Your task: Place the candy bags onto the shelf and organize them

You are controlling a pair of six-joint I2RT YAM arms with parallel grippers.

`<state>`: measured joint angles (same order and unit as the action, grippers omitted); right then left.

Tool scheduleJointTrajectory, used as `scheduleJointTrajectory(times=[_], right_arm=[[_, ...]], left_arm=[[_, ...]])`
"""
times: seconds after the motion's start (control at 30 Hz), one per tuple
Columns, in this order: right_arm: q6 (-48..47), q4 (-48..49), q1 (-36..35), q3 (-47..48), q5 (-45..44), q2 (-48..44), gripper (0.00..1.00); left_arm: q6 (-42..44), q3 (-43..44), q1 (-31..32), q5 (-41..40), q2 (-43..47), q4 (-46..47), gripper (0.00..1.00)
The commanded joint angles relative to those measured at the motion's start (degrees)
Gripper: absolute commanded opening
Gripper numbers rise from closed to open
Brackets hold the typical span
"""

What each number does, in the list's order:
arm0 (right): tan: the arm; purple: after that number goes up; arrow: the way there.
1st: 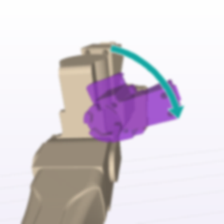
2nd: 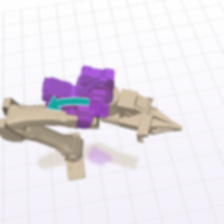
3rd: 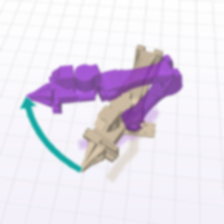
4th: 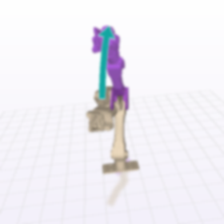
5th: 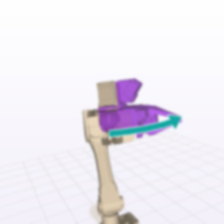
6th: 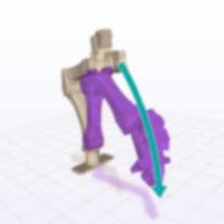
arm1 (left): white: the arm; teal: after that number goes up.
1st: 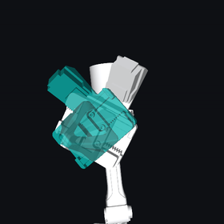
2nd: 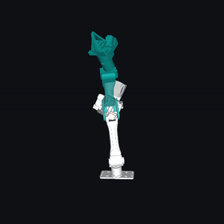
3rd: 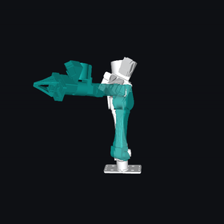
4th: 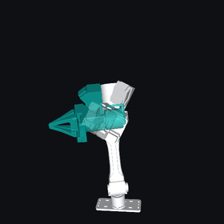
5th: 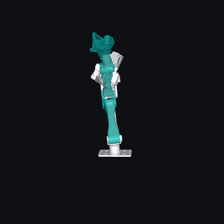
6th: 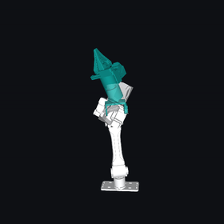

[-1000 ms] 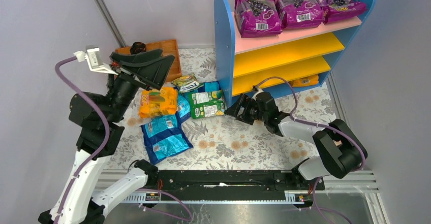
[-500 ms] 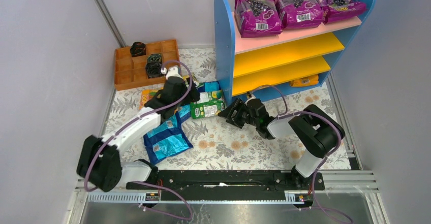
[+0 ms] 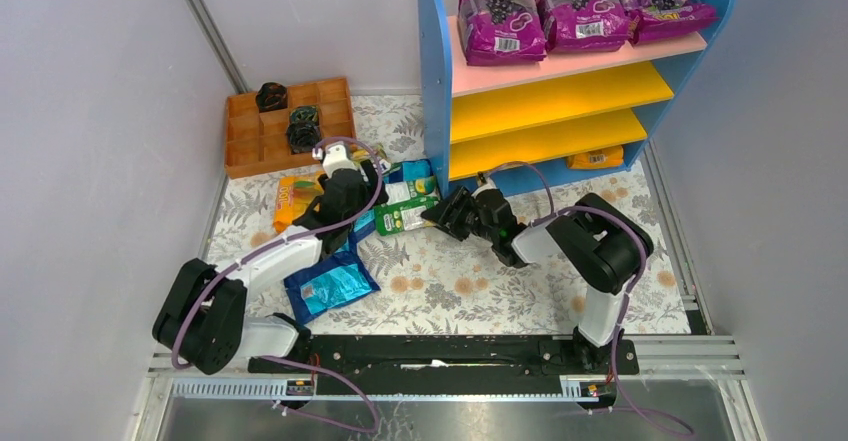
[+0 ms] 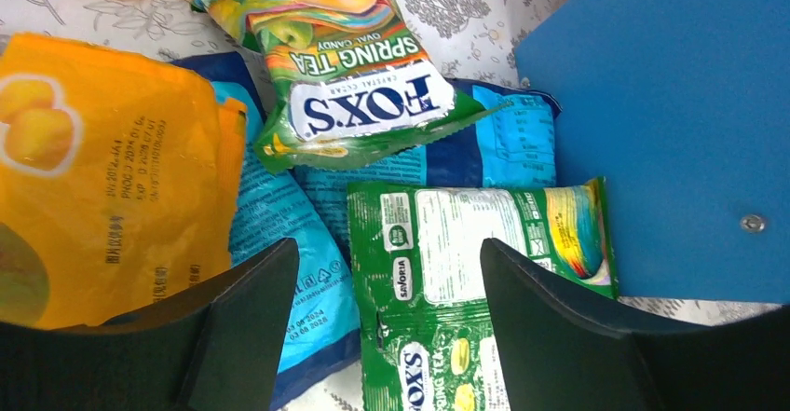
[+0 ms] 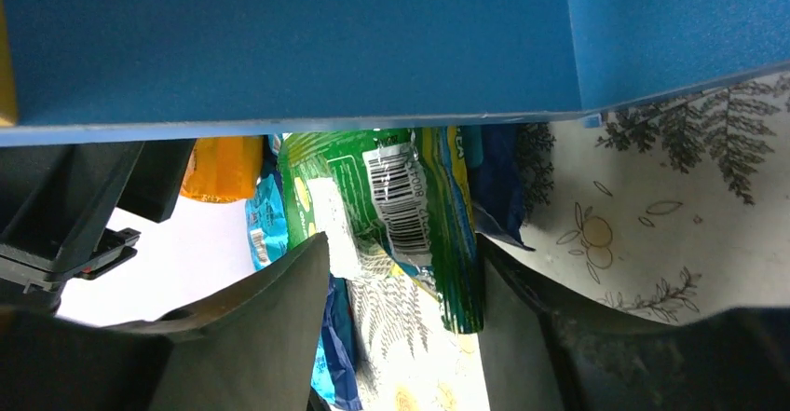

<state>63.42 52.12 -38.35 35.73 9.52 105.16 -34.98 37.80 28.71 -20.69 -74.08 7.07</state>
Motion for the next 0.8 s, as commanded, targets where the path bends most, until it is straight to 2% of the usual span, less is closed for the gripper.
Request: scheduleJointTrajectory(times=[0.0, 0.17, 0.33, 0.57, 0.77], right_arm=[[1.42, 2.46, 0.29, 3.78, -2.42, 1.32, 0.60], [-0.18, 0.57, -0.11, 3.28, -2.98, -0.58, 0.26], [-0.93, 0.24, -0.33, -3.00, -3.40, -6.49, 0.07], [-8.01, -14.94, -0.33, -9.71, -5.41, -21.33, 0.03], [-16.44, -33.26, -0.33, -12.19, -10.40, -36.82, 0.03]], left_arm=[[2.21, -2.66, -0.06, -4.99, -0.35, 9.72, 0.76], [1.99, -2.47, -0.14, -7.23, -2.95, 11.44, 0.76], [2.97, -3.37, -0.23, -7.72, -5.25, 14.52, 0.76], [4.63, -3.40, -0.23, -8.54, -9.60, 17.99, 0.76], [3.89, 1.45, -0.31, -12.95, -16.26, 15.12, 0.76]])
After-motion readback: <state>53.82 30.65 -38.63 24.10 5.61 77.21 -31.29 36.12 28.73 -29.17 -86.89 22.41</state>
